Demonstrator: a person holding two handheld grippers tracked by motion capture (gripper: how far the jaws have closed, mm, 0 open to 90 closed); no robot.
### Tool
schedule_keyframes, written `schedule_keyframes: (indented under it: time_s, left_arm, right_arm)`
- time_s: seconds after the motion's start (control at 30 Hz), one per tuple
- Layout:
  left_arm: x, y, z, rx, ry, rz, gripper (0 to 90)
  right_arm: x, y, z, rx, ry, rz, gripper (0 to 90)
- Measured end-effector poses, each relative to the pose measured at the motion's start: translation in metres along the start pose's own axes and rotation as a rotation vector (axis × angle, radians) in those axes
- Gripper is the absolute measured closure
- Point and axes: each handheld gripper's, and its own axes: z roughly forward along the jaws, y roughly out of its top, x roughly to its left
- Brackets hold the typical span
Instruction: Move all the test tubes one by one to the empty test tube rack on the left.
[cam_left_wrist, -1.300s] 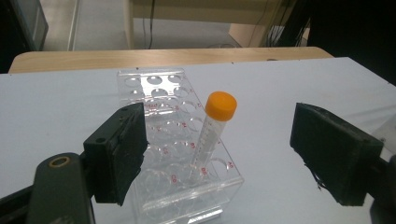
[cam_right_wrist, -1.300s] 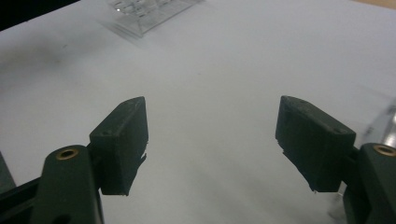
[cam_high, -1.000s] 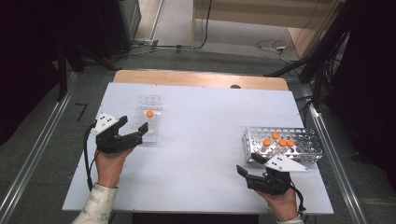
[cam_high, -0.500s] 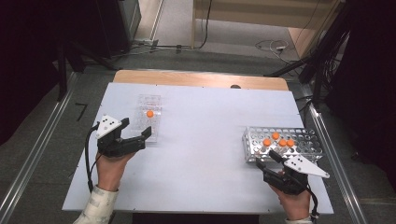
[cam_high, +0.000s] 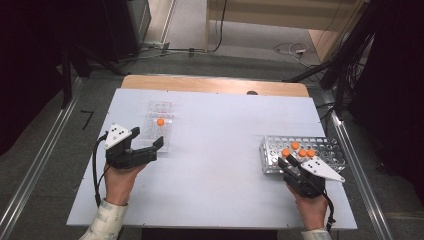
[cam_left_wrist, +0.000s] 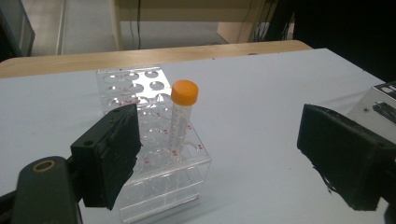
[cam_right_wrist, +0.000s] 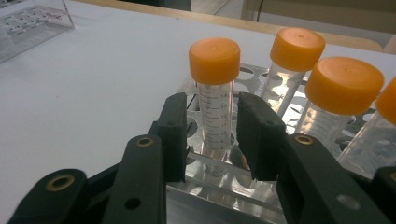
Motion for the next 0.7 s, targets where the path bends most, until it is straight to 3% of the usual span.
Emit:
schedule_keyframes:
  time_s: [0.23, 0.7]
  left_arm:
    - [0.000, -0.001, 0.000, 0.003, 0.001, 0.000, 13.7]
    - [0.000, -0.002, 0.002, 0.009, 0.003, 0.000, 13.1]
  right_arm:
    - [-0.003, -0.001, 0.006, 0.013, -0.011, 0.000, 71.0]
    - [-0.005, 0.013, -0.003, -0.041, -0.012, 0.007, 71.7]
